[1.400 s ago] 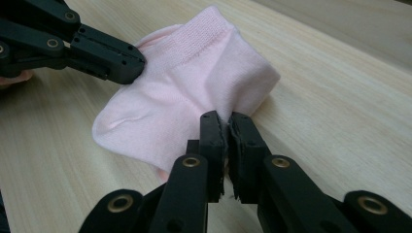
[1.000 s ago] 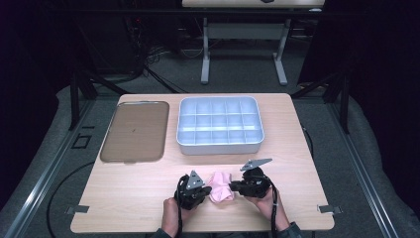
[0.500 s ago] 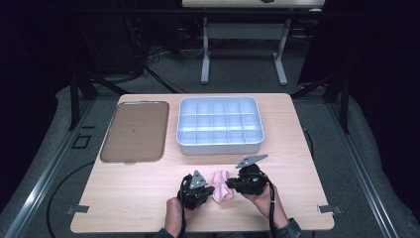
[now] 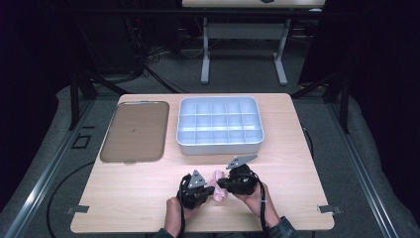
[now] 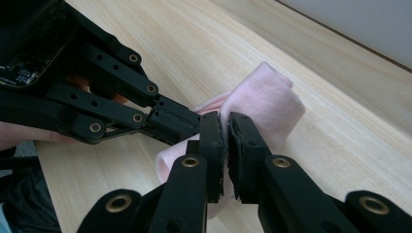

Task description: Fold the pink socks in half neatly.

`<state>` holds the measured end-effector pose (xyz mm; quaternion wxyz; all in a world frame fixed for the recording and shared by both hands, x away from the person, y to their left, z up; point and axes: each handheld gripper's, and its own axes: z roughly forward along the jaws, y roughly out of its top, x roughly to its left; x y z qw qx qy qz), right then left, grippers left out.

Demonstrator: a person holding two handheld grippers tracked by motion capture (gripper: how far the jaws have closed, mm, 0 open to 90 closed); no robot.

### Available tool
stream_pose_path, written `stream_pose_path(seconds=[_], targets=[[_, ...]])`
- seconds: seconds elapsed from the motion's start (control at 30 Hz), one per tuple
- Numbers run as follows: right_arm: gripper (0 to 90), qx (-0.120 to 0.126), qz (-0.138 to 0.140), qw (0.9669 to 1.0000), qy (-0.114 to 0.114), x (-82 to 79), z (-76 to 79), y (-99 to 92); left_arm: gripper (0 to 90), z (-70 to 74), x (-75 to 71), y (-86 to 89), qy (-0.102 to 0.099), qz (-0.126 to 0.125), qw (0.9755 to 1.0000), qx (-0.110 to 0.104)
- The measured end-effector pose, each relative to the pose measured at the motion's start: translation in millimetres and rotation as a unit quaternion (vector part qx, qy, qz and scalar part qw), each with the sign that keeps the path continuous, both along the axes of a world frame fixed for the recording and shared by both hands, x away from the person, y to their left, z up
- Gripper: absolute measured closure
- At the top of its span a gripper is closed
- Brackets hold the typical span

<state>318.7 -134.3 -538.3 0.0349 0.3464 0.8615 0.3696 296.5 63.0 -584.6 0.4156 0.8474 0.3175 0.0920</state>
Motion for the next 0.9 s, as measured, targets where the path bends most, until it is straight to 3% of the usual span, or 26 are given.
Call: stream_pose_path(seconds=[0.37, 0.53, 0.73, 0.9], targets=[[84.9, 0.013, -0.004, 0.9999, 0.003, 3.5, -7.7, -3.2, 86.7, 3.6, -0.5, 3.4, 0.000, -0.009, 0.9999, -0.011], [84.9, 0.013, -0.006, 0.9999, 0.006, 3.6, -7.3, -6.7, 86.2, 10.5, -2.3, 10.1, -0.004, 0.002, 0.9999, -0.013], [85.0, 0.012, 0.000, 0.9999, 0.002, 3.3, -5.6, -4.6, 87.0, 1.3, 1.6, 8.2, 0.001, 0.009, 0.9999, 0.006], [84.9, 0.009, 0.008, 0.9999, -0.001, 4.2, -4.8, 0.0, 87.3, -1.5, 3.0, 9.6, 0.003, 0.008, 0.9999, -0.006]])
